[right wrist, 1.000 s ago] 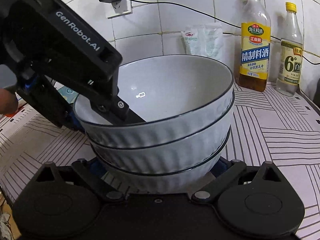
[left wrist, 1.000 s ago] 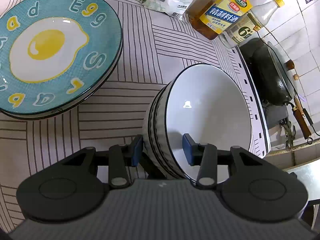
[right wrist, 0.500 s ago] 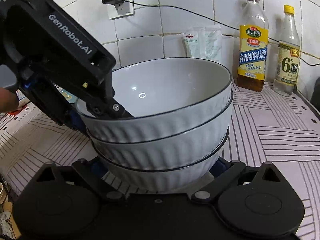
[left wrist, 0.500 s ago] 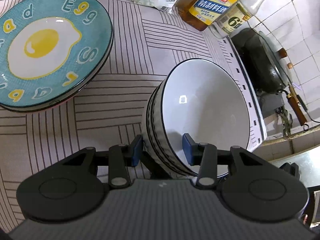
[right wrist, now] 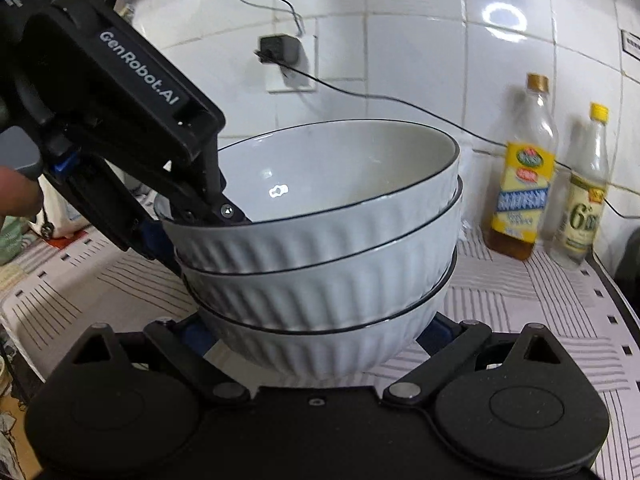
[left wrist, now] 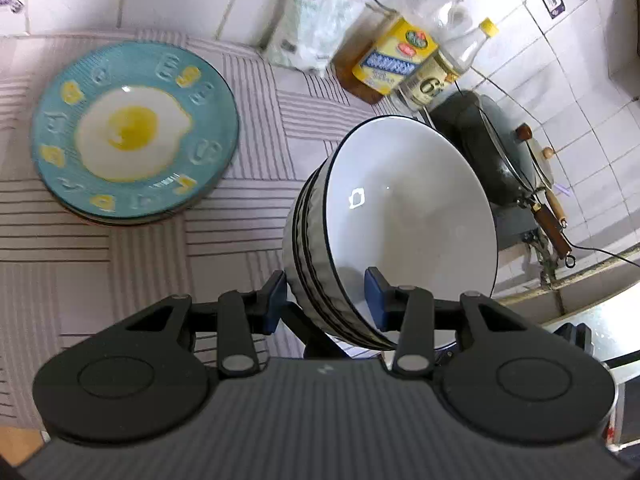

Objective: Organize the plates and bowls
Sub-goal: 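Carry the bowl stack onto the plate stack and lower it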

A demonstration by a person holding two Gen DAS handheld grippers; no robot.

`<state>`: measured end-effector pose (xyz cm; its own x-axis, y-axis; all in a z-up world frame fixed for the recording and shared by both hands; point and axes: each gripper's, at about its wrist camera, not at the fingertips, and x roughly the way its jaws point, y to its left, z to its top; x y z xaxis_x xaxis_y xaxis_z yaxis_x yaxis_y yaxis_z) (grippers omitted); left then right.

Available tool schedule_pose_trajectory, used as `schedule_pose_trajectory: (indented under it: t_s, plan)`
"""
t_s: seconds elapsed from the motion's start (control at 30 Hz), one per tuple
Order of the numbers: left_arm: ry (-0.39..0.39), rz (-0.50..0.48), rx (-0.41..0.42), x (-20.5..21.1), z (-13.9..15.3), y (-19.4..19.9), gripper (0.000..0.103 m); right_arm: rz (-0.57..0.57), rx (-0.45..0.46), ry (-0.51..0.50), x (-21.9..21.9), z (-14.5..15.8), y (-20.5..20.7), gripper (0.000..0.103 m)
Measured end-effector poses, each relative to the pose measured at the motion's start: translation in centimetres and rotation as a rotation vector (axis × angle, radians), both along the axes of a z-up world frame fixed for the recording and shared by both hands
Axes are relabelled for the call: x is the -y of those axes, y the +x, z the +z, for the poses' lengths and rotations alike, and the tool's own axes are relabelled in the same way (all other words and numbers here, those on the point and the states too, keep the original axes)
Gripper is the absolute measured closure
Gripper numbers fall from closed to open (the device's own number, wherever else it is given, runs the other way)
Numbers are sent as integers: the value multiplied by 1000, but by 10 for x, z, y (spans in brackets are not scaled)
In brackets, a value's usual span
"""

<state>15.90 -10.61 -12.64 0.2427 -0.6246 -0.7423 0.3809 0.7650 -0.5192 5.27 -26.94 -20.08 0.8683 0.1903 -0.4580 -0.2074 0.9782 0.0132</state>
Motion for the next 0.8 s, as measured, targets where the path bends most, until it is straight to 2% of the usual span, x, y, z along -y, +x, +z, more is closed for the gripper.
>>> schedule_pose_trajectory:
  t_s: [0.4,0.63,0.8]
  plan:
    - [-3,98,34,-55,16,4,63,127,32,-17,-44,23,34,3]
    - [-14,138,52,-88,32,18,63,155,33,-20,-76,35,45,3]
    - [-5,180,59,-104,33,38,63,193,43,-39,-96,34,72,3]
